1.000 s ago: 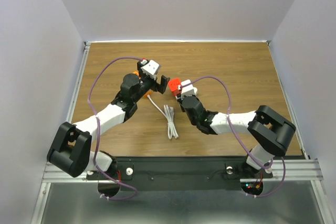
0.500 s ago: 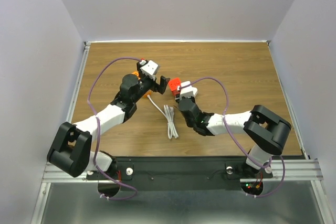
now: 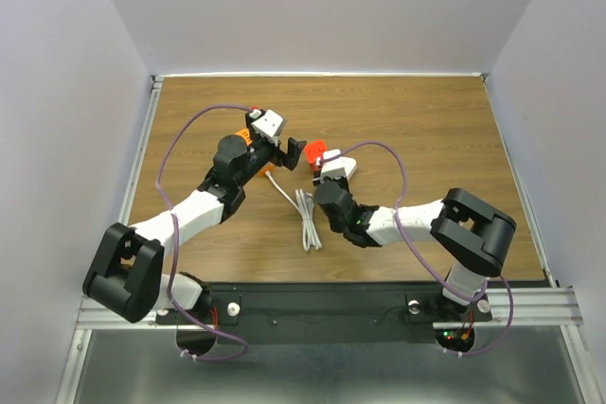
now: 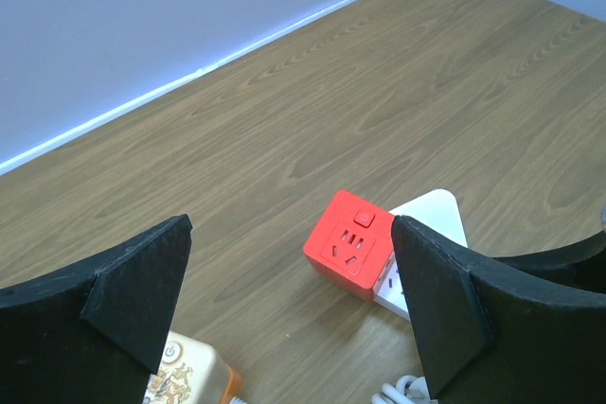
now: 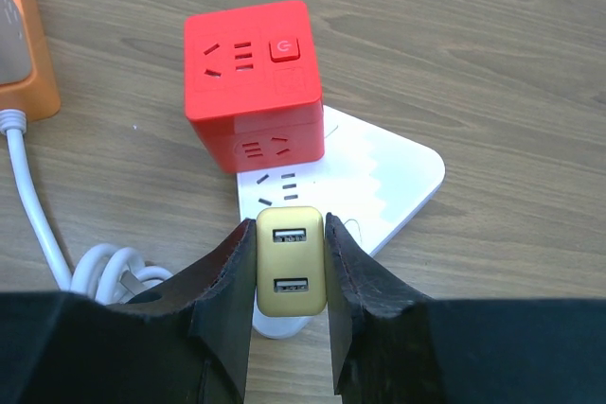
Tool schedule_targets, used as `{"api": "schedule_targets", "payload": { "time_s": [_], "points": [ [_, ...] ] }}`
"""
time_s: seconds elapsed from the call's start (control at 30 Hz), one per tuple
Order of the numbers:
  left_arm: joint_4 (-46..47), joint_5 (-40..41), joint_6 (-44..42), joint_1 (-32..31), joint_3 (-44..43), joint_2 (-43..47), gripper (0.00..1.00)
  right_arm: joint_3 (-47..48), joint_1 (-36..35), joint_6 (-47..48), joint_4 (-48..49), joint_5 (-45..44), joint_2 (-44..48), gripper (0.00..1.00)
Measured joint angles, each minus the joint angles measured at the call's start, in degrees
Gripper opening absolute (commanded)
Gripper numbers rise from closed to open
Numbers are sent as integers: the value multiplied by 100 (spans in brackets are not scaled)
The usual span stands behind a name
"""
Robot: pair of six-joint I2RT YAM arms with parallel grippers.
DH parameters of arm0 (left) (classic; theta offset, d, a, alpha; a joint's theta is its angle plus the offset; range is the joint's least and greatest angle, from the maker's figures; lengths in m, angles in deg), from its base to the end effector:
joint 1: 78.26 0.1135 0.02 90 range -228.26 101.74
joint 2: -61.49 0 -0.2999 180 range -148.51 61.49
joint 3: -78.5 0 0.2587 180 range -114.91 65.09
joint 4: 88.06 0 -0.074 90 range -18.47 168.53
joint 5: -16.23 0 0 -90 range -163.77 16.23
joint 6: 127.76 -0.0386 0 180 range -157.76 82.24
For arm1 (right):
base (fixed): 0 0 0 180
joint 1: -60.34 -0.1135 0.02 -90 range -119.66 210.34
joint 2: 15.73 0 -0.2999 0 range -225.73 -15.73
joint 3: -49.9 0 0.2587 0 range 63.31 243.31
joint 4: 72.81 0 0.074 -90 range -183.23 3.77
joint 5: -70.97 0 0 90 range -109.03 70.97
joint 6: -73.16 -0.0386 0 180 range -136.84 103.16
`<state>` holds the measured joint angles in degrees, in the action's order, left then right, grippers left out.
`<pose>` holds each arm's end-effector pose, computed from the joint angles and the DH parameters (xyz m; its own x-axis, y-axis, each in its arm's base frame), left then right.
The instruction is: Insert the plug
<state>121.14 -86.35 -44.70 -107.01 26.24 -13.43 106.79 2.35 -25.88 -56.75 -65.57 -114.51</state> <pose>0.2517 -0.1477 0.3161 0.1788 0.0364 -0.9832 0.6423 0.7527 0.1447 0.2087 0.2810 0.1933 -0.2653 -0.2205 -0.9386 -0.1977 0.9652 -0.1709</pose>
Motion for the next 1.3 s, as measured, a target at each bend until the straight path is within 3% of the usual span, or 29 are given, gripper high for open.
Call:
{"api": "schedule_targets", "payload": {
  "time_s": [0.73,1.3],
  "points": [
    [103,-162,0,2,101,168,98,-70,-57,-566,415,-201,-267,0],
    [144,-249,0,2,234,302,98,-181,-247,-1886,367,-750,-286,0]
  ]
}}
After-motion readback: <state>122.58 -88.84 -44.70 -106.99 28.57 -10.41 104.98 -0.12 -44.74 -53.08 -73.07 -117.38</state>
